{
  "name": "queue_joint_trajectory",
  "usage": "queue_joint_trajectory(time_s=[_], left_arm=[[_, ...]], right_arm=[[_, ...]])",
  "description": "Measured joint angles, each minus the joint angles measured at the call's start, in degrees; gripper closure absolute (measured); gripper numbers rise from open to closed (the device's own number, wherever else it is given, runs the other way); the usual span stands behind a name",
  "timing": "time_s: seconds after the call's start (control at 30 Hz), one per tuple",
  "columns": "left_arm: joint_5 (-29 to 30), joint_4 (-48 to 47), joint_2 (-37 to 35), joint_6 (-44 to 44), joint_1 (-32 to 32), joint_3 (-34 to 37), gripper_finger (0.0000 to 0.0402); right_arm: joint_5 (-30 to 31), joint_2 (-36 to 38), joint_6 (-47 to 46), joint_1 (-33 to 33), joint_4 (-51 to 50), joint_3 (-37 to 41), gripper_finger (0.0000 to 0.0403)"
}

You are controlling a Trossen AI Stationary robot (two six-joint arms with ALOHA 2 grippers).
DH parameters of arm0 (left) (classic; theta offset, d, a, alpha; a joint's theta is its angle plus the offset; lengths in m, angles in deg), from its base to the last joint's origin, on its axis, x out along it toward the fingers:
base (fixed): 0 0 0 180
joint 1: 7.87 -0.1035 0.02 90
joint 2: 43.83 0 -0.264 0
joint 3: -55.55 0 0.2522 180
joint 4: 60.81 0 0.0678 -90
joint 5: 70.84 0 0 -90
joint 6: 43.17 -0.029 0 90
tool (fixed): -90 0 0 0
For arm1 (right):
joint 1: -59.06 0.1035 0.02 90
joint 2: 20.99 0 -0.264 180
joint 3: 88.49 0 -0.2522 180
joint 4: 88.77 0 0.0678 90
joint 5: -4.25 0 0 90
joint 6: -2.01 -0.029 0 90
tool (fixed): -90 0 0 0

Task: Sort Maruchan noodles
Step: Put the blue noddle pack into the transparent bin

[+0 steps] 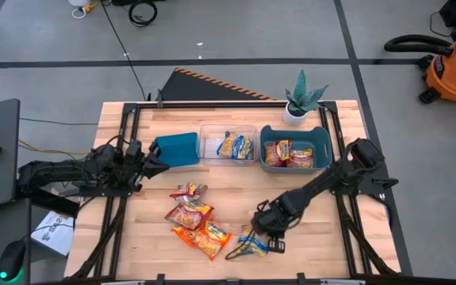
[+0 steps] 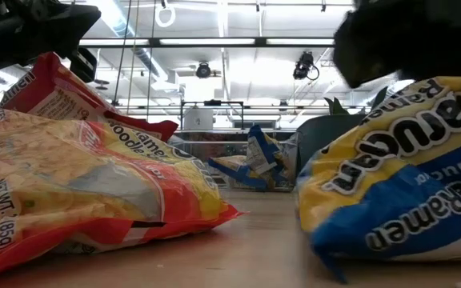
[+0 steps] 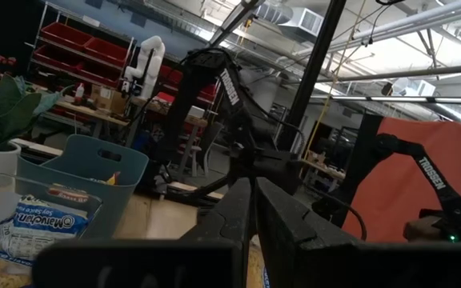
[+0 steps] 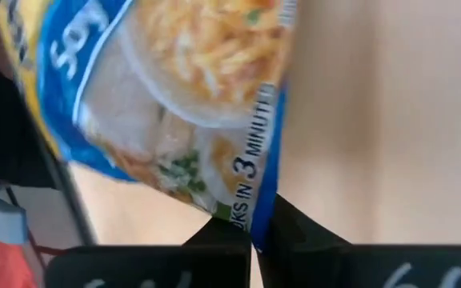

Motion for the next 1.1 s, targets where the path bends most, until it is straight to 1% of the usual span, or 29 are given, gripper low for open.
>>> queue_joint_trajectory(time_s=[0.1,0.2,0.33,0.4,0.5,0.63,0.7,0.8,0.9,1.1], left_arm=[[0.0,0.0,0.0,0.0,0.0,0.0,0.0374],[0.0,0.0,0.0,0.0,0.0,0.0,0.0374],[0.0,0.0,0.0,0.0,0.0,0.0,0.0374],[0.0,0.0,0.0,0.0,0.0,0.0,0.0374],[0.0,0.0,0.0,0.0,0.0,0.0,0.0374],[0.0,0.0,0.0,0.0,0.0,0.0,0.0374],[0.0,0.0,0.0,0.0,0.0,0.0,0.0374],[0.0,0.0,0.0,0.0,0.0,0.0,0.0374],[0.0,0.0,0.0,0.0,0.0,0.0,0.0374],[0.0,0.0,0.0,0.0,0.0,0.0,0.0374]], right_arm=[[0.1,0.2,5.9,-3.2,-0.8,0.0,0.0387],[1.0,0.8,12.5,-6.7,-2.3,-0.1,0.0390],[4.9,2.6,19.1,-11.1,-4.7,-0.1,0.0396],[7.7,4.3,21.2,-13.0,-4.5,-0.1,0.0393],[9.4,6.9,24.0,-15.7,-3.0,-0.1,0.0393],[8.8,11.0,25.5,-18.8,-1.5,-0.1,0.0398],[5.6,12.5,23.8,-19.7,-1.7,-0.1,0.0395],[2.3,13.7,23.2,-19.0,-1.6,-0.1,0.0372],[3.2,12.5,24.4,-16.0,-2.0,-0.1,0.0342],[4.9,7.8,28.1,-10.0,-0.7,-0.1,0.0290]])
